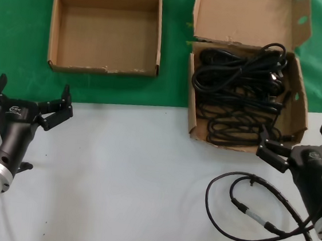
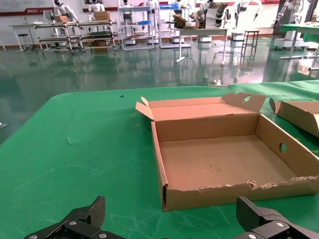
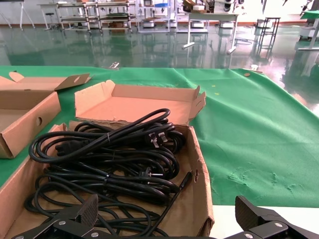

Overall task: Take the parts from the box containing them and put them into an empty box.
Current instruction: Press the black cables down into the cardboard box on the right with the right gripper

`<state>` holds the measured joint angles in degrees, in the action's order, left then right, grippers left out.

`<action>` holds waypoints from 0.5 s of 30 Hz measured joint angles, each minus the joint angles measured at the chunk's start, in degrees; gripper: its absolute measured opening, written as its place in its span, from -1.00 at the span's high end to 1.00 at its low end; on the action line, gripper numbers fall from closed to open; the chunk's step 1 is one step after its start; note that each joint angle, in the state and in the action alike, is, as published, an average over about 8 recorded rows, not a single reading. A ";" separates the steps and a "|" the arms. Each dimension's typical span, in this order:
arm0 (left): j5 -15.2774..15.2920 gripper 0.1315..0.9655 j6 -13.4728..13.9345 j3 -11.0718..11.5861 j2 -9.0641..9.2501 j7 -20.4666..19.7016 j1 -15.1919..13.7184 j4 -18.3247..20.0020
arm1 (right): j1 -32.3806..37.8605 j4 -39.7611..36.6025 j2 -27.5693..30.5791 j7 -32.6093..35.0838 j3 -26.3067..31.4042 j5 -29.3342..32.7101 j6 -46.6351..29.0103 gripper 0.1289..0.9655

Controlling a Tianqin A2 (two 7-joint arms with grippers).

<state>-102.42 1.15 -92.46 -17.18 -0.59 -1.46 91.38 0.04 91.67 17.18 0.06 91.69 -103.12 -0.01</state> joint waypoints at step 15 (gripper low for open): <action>0.00 -0.62 0.00 0.00 0.00 0.00 0.00 0.00 | -0.12 0.75 2.49 -0.49 2.51 -2.01 2.12 -1.00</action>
<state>-102.42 1.15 -92.46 -17.18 -0.59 -1.46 91.38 -0.07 92.41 19.67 -0.44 94.20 -105.12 2.11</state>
